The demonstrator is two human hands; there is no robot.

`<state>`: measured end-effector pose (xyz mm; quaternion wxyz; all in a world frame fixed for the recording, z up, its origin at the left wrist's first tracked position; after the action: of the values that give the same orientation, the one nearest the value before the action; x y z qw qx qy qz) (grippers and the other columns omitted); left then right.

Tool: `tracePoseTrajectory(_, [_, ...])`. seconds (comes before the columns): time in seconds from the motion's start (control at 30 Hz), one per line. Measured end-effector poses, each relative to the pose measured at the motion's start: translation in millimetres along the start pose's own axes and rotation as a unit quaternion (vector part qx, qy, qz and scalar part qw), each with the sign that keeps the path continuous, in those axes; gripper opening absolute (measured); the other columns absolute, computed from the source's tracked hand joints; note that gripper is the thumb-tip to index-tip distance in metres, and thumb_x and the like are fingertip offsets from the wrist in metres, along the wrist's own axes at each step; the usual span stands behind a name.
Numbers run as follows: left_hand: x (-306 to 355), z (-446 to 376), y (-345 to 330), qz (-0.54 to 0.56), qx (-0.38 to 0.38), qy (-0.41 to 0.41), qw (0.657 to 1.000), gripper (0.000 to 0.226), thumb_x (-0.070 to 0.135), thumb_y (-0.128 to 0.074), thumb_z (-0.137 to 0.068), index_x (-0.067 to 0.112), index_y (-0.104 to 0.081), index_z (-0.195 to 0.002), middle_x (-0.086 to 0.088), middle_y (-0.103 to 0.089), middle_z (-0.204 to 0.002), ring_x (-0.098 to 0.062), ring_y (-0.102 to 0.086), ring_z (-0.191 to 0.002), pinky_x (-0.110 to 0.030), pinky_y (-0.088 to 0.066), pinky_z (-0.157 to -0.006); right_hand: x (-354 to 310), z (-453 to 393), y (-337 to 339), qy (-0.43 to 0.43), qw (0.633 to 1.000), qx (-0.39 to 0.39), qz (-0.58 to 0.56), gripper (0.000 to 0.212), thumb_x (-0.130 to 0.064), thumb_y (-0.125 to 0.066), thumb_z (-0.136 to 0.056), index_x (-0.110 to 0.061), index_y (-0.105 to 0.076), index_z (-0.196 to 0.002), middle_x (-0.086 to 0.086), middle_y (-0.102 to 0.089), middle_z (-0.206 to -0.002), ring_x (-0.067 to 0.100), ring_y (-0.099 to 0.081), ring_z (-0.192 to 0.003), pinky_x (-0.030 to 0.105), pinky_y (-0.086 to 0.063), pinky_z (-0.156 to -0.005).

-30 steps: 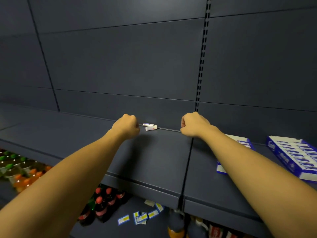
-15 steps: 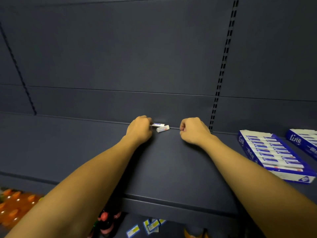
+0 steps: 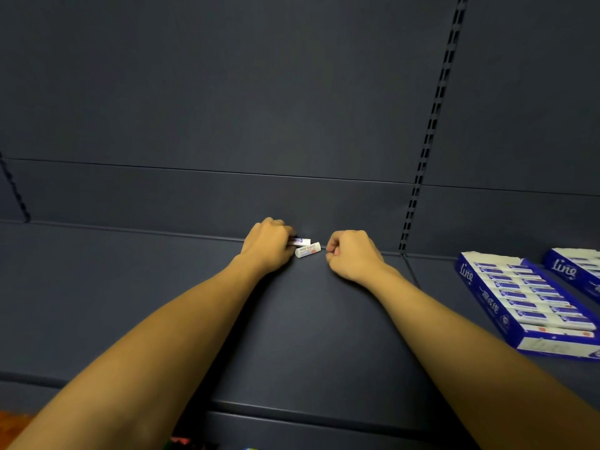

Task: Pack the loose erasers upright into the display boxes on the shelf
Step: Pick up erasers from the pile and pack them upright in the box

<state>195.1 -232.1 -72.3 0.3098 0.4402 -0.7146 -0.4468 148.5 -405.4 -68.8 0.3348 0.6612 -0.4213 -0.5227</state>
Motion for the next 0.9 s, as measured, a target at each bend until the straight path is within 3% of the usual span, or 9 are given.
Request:
tracePoseTrajectory(0.1, [-3,-2,2,0.012,-0.003,0.01,1.0,0.03,0.029,-0.058,-0.095,0.021,-0.071,-0.121,-0.006,-0.062,-0.115,-0.028,-0.053,-0.109,-0.035,-0.045,-0.088,-3,-6,-3,-0.011,1.0,-0.002,-0.003,0.007,-0.023,-0.064,-0.087,-0.027,-0.064,-0.081,-0.001,-0.067,-0.09,0.023,-0.065,-0.089,0.035,-0.058,-0.077])
tracePoseTrajectory(0.2, [-6,2,6,0.021,-0.011,0.01,1.0,0.026,0.026,-0.059,-0.094,0.021,-0.074,-0.114,-0.005,-0.062,-0.113,-0.025,-0.053,-0.109,-0.034,-0.046,-0.087,-7,-13,-8,-0.055,0.998,-0.008,-0.036,0.021,-0.039,-0.069,-0.088,-0.024,-0.062,-0.075,0.004,-0.068,-0.094,0.027,-0.065,-0.09,0.036,-0.057,-0.079])
tracePoseTrajectory(0.37, [-18,9,14,0.042,-0.05,0.03,0.997,0.023,0.028,-0.063,-0.086,0.018,-0.076,-0.102,-0.002,-0.066,-0.103,-0.023,-0.059,-0.098,-0.036,-0.053,-0.082,-10,-21,-15,-0.12,0.99,-0.015,-0.07,0.044,-0.055,-0.069,-0.084,-0.014,-0.07,-0.1,0.008,-0.064,-0.106,0.029,-0.063,-0.097,0.034,-0.053,-0.08])
tracePoseTrajectory(0.5, [-32,16,19,0.057,-0.085,0.058,0.993,0.02,0.028,-0.064,-0.081,0.018,-0.077,-0.094,-0.002,-0.071,-0.088,-0.025,-0.065,-0.086,-0.038,-0.058,-0.073,-16,-22,-15,-0.152,0.986,-0.014,-0.067,0.052,-0.059,-0.07,-0.081,-0.011,-0.064,-0.099,0.008,-0.06,-0.109,0.032,-0.063,-0.104,0.033,-0.05,-0.076])
tracePoseTrajectory(0.63, [-49,22,30,0.079,-0.073,0.102,0.989,0.019,0.027,-0.07,-0.081,0.017,-0.075,-0.096,-0.004,-0.068,-0.087,-0.023,-0.064,-0.078,-0.038,-0.06,-0.07,-31,-19,-8,-0.164,0.986,-0.017,-0.032,0.039,-0.052,-0.073,-0.079,-0.018,-0.055,-0.085,0.004,-0.054,-0.098,0.03,-0.062,-0.101,0.031,-0.047,-0.07])
tracePoseTrajectory(0.8, [-64,28,43,0.112,-0.035,0.129,0.985,0.021,0.025,-0.074,-0.08,0.016,-0.073,-0.099,-0.003,-0.07,-0.089,-0.02,-0.065,-0.078,-0.039,-0.059,-0.072,-49,-18,-6,-0.168,0.984,-0.053,-0.011,0.011,-0.021,-0.068,-0.074,-0.016,-0.06,-0.08,0.003,-0.059,-0.09,0.024,-0.059,-0.077,0.028,-0.045,-0.063])
tracePoseTrajectory(0.9, [-67,32,50,0.142,-0.011,0.149,0.978,0.017,0.024,-0.075,-0.079,0.018,-0.073,-0.095,0.0,-0.07,-0.086,-0.018,-0.066,-0.078,-0.037,-0.058,-0.07,-53,-15,-6,-0.165,0.984,-0.071,-0.004,0.011,-0.005,-0.064,-0.063,-0.012,-0.058,-0.068,0.004,-0.06,-0.077,0.021,-0.057,-0.063,0.024,-0.042,-0.055])
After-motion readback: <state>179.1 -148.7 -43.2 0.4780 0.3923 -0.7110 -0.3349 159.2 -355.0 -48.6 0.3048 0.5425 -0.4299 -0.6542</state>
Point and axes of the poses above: each hand's wrist, its own z-axis away from the middle knuckle, its own y-axis out of the back of the hand, x = y × z, the point moved 6 cm from there along -z, towards the middle knuckle
